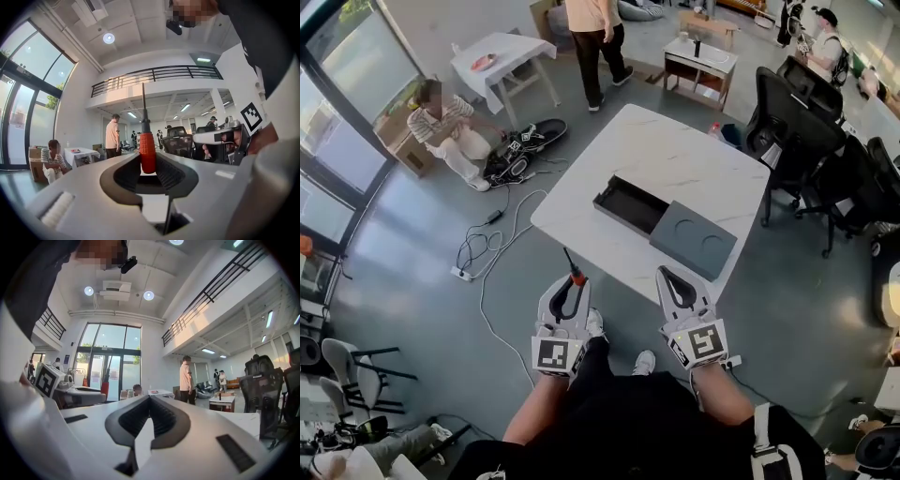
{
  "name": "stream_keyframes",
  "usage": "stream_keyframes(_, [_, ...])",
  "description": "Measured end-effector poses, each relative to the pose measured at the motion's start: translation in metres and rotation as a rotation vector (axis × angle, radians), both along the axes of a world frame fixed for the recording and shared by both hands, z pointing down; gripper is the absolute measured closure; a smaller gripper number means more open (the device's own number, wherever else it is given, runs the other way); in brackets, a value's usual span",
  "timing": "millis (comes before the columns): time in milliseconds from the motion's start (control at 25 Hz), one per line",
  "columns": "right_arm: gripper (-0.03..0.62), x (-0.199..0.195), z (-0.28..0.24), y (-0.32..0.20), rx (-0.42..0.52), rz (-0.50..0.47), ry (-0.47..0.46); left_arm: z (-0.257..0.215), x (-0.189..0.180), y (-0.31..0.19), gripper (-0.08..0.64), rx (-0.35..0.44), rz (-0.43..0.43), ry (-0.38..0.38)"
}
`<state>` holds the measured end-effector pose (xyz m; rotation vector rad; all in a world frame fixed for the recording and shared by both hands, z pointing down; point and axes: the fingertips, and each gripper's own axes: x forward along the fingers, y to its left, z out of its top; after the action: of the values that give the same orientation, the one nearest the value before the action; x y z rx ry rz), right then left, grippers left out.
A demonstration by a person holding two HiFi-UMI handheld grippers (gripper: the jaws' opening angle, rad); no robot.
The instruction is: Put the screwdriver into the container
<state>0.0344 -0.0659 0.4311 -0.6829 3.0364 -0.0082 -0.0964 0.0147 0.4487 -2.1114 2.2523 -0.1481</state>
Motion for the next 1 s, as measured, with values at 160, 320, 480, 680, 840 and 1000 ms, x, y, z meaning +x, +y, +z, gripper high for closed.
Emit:
stream_keyframes(160, [0.586,-0.019,0.001,-0.024,0.004,0.022,0.009,0.004,-0.018,-0.031,0.459,0.002,0.030,0.020])
stream_keyframes(320, [0.585,-0.041,-0.002,-0.052,0.010,0.052,0.018,0.011,-0.037,-0.066,0.459,-0.023,0.083,0.037])
stream_keyframes(480, [0.586,-0.068,-0.009,-0.073,0.010,0.093,0.016,0.009,-0.059,-0.093,0.459,-0.028,0.145,0.028])
stream_keyframes(680, [0.586,-0.093,-0.014,-0.097,0.019,0.158,0.022,0.009,-0.081,-0.130,0.459,-0.035,0.227,-0.012])
stream_keyframes(840, [0.585,-0.109,-0.020,-0.113,0.017,0.229,0.009,0.016,-0.100,-0.153,0.459,-0.073,0.277,0.004])
stream_keyframes(1000, [0.586,-0.121,-0.016,-0.126,0.010,0.290,0.020,0.027,-0.117,-0.176,0.459,-0.080,0.353,-0.061])
